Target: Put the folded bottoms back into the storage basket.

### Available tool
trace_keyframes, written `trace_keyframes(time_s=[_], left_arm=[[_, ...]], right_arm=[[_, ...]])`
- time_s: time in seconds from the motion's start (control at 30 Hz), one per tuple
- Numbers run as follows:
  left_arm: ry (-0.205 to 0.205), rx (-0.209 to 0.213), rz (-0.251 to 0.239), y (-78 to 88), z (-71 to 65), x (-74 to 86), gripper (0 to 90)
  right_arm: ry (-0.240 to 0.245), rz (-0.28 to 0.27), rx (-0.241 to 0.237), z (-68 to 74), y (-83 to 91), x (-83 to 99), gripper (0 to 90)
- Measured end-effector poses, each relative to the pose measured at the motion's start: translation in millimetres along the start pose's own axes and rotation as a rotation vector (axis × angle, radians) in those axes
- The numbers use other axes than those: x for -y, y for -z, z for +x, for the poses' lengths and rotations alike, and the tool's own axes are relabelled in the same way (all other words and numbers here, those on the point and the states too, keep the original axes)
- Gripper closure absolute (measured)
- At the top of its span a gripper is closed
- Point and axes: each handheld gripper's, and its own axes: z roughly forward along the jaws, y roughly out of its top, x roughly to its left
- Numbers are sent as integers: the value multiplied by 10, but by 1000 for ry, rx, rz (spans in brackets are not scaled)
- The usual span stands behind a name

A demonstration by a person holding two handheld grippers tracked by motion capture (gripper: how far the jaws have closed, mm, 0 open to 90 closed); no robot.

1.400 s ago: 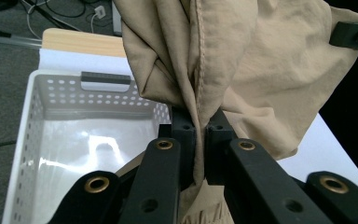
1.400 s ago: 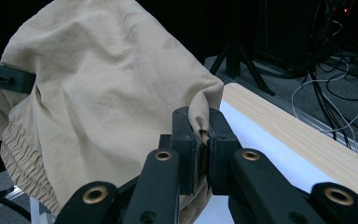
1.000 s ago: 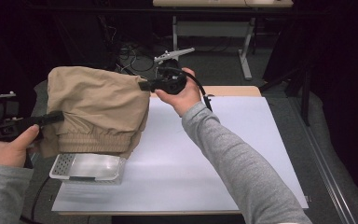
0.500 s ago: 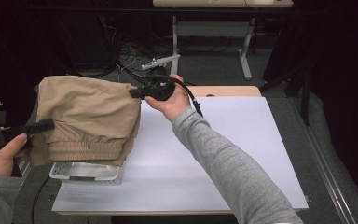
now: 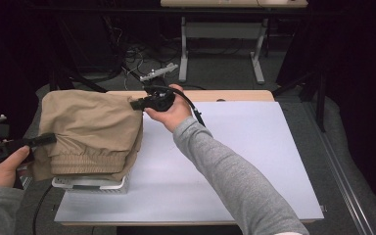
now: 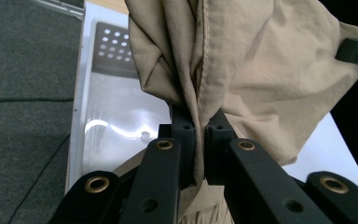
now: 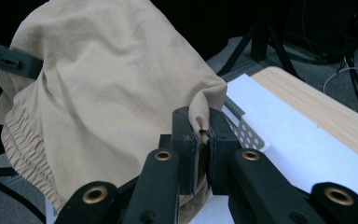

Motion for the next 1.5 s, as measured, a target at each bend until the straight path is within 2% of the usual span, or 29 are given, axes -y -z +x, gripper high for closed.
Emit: trace_keyframes(time_s=[0.17,0.23,0.3,0.33,0.4,0.63,0.73,0.77,0.83,0.97,1.17,1.33,1.5], left_arm=[[-4,8,18,-129,131,56,857],[8,5,12,-176,161,85,857],[5,-9,16,-225,199,103,857],[22,-15,16,-257,211,111,857],[28,-34,22,-322,253,118,856],[-3,-93,35,-522,366,181,856],[-23,-120,46,-603,405,225,856],[-42,-129,54,-620,414,233,855],[-47,-157,57,-688,429,272,855],[-65,-189,73,-761,466,326,855],[-54,-206,85,-800,535,377,855],[-81,-225,104,-821,535,403,856],[-87,-230,121,-837,552,400,854]], right_arm=[[5,31,13,-17,-108,85,840],[0,34,9,-32,-136,107,840],[-3,37,11,-39,-162,126,840],[-1,38,12,-42,-180,136,840],[7,43,17,-37,-221,156,840],[14,50,10,5,-292,202,840],[18,50,5,27,-312,213,840],[19,50,3,39,-324,220,840],[25,57,-1,58,-355,237,839],[24,63,-4,85,-403,265,840],[26,66,-21,137,-470,306,840],[18,71,-27,160,-528,334,840],[14,73,-30,171,-602,361,840]])
